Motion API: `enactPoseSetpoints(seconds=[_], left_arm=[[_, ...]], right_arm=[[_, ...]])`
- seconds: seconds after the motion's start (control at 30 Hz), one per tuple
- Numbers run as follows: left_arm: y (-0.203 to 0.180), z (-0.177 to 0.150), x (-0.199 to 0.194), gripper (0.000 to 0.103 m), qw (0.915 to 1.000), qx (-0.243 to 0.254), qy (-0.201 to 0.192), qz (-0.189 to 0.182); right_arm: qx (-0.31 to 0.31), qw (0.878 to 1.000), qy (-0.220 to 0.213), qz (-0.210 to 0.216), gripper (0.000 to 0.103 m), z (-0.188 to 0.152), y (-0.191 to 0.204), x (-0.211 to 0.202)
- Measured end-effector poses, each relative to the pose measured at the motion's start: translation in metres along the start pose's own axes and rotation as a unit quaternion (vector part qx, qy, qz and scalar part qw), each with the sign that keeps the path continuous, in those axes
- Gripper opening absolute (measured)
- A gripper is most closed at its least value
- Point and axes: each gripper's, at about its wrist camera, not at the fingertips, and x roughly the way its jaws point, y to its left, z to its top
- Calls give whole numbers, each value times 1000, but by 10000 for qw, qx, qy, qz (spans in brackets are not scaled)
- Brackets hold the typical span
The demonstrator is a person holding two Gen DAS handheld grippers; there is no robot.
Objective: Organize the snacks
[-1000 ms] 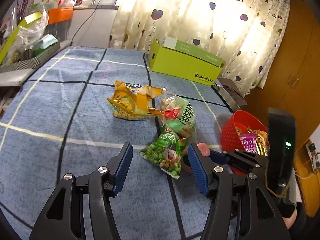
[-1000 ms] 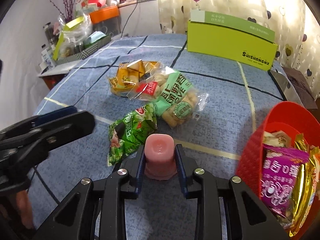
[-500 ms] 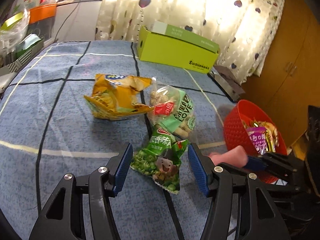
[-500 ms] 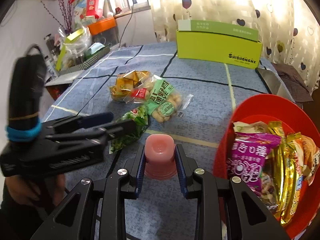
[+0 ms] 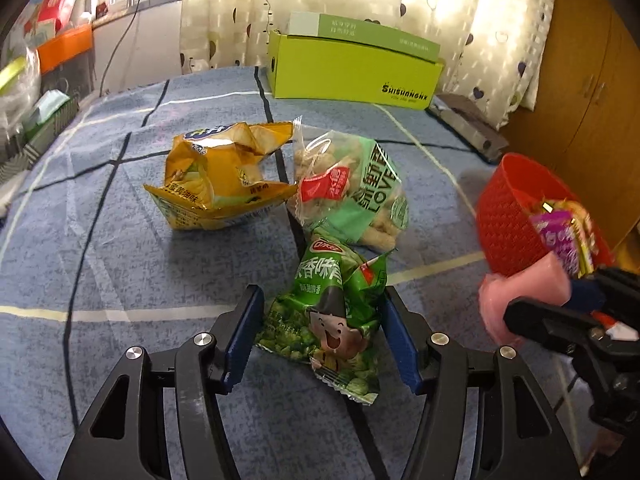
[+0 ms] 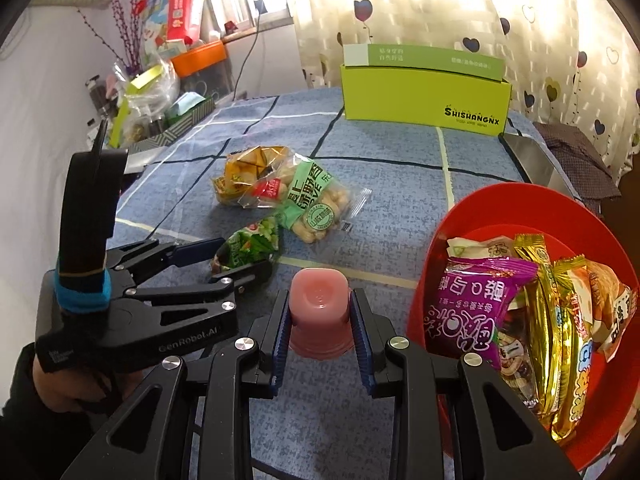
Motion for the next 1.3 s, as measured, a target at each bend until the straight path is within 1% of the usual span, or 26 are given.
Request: enactPoseSetpoints(seconds=[0.03, 0.07, 0.1, 0.3, 0.57, 0.63, 0.73, 0.97, 1.3], left_arm=[[-2, -1, -1, 59, 10000, 30, 0, 50], [-4, -3, -3, 54, 9999, 56, -1, 101], [-4, -3, -4, 52, 9999, 65, 1, 113], [-6, -15, -18, 49, 9999, -58, 34, 150], [-17, -29, -48, 48, 9996, -219, -144, 130], [-20, -35, -56, 48, 9991, -285, -202, 225], [-23, -45, -68, 48, 9985, -428, -234, 244], [-28, -59, -89, 48, 9975, -499, -312, 404], [-39, -66, -119, 48, 9960, -502, -593, 437]], right_arm=[[-2, 10000, -6, -4, 27, -1, 0, -2], [-10, 10000, -15, -9, 27, -2, 0, -4], [-18, 10000, -27, -10, 27, -3, 1, -6], [-23, 10000, -80, 1, 27, -11, 4, -20], [-92, 9999, -114, -12, 27, -29, 13, -41], [-110, 9999, -98, -16, 27, -34, 15, -45], [-151, 9999, -55, -29, 27, -41, 18, -49], [-205, 9998, -48, -51, 27, -56, 22, -62], [-266, 9995, -145, -57, 27, -62, 28, -78]])
